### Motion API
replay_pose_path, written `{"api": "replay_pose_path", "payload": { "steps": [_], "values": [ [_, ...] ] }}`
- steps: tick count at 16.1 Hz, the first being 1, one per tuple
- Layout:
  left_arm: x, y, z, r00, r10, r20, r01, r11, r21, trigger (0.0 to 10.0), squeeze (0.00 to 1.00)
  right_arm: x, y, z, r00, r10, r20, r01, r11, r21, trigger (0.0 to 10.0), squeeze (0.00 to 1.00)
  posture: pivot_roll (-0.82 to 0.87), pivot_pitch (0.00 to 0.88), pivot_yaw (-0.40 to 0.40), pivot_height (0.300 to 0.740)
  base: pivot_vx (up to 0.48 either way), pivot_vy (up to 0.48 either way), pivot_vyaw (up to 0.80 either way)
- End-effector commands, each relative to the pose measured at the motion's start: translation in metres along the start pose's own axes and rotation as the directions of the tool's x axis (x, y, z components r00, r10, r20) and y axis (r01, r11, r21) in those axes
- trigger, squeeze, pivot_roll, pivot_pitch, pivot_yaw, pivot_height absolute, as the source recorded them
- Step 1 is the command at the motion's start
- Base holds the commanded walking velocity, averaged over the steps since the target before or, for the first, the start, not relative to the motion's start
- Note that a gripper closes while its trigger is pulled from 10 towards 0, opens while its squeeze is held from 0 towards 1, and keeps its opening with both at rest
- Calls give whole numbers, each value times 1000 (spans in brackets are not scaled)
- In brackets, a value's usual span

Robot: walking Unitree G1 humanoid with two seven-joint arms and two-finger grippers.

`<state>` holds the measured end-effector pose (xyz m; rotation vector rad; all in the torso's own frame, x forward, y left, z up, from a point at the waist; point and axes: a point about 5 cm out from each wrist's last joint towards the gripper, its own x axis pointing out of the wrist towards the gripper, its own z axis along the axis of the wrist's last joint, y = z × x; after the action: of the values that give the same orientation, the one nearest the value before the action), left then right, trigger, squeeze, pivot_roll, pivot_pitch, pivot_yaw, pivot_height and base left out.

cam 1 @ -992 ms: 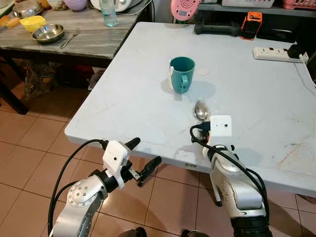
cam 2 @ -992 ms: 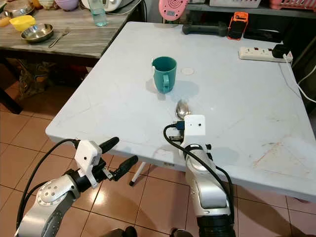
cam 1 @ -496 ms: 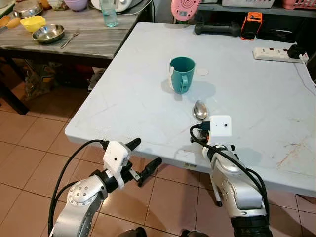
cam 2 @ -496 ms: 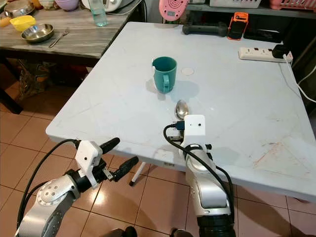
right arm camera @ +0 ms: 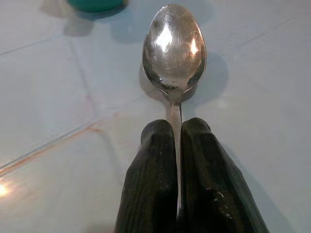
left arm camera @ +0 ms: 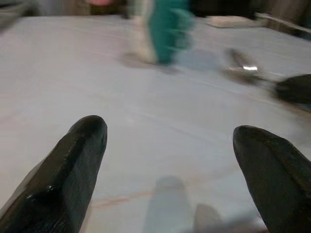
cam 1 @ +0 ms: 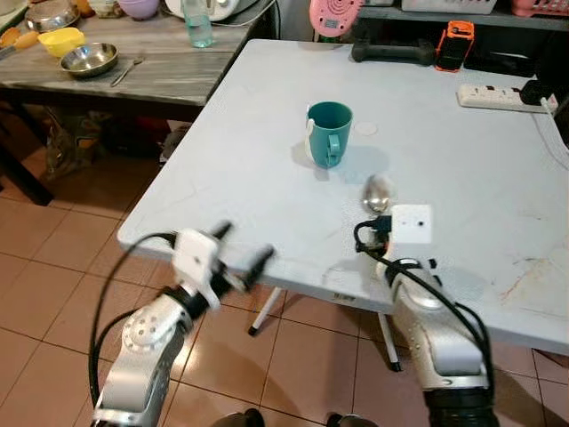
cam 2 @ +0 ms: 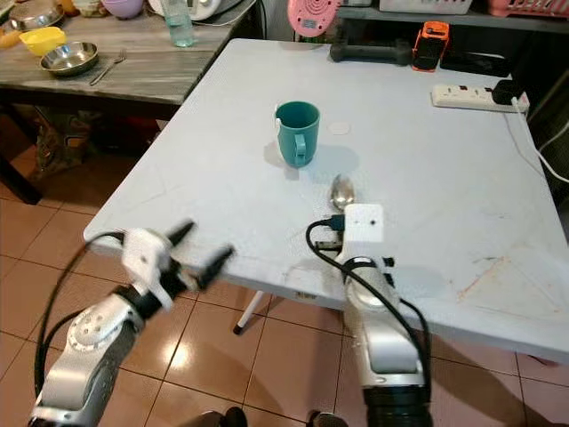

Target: Setting the table

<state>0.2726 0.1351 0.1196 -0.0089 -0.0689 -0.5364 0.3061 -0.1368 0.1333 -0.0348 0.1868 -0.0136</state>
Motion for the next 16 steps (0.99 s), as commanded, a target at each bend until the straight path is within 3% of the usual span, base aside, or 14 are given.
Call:
{"api": "replay_pose_path", "payload": {
  "steps": [1,4,6,10,11,16],
  "values": [
    [-3,5,-5,998,54,-20,-54,999,-4,10000,0,-3,7,26,994,21,108,-19,1000,-25,0,0,-65,143,74,740,0,0,0],
    [0,12,-5,990,140,-8,-140,990,-1,10000,0,-11,7,54,962,25,273,-5,997,-72,235,0,-63,128,70,740,0,0,0],
    [4,18,-2,979,204,15,-204,979,2,10000,0,-15,3,63,943,20,332,11,996,-92,10000,0,-63,128,70,740,0,0,0],
    [11,22,0,970,240,24,-240,971,-21,10000,0,-19,-7,64,926,4,378,61,985,-160,10000,0,-71,105,61,740,0,0,0],
    [13,22,0,971,240,23,-239,971,-24,10000,0,-19,-8,62,928,5,372,48,990,-132,10000,0,-71,105,61,740,0,0,0],
    [16,19,-2,970,242,23,-241,970,-36,10000,0,-18,-7,61,927,6,375,46,991,-128,10000,0,-76,102,58,740,0,0,-714]
  ]
}}
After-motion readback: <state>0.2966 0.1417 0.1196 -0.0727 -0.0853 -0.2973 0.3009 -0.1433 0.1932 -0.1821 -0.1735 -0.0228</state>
